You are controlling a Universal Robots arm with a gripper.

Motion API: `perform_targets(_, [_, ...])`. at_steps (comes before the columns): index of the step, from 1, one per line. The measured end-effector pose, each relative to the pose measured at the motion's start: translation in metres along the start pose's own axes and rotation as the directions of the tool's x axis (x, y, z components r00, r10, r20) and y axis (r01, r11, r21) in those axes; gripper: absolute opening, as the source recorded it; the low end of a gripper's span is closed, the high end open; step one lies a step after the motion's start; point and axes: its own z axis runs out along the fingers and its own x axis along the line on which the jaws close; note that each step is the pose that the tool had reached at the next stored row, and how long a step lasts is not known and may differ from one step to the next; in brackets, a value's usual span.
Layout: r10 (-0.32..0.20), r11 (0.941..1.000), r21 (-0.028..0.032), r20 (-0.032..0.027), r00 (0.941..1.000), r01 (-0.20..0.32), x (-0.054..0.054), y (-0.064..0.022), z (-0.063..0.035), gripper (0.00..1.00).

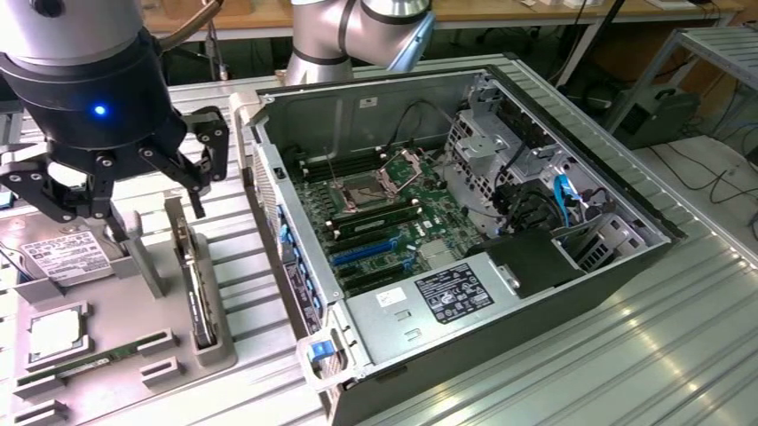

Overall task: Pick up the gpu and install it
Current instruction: 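Pick up the gpu and move the gpu toward the slot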

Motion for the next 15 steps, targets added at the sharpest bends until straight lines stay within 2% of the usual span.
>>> perform_targets(5, [0.0, 1.0, -0.0003, -0.0034, 1.0, 0.0, 0.0, -0.0005, 0.0114, 0.68])
perform_targets(15, [0.0, 1.0, -0.0003, -0.0037, 1.0, 0.0, 0.001, -0.0014, 0.0318, 0.68])
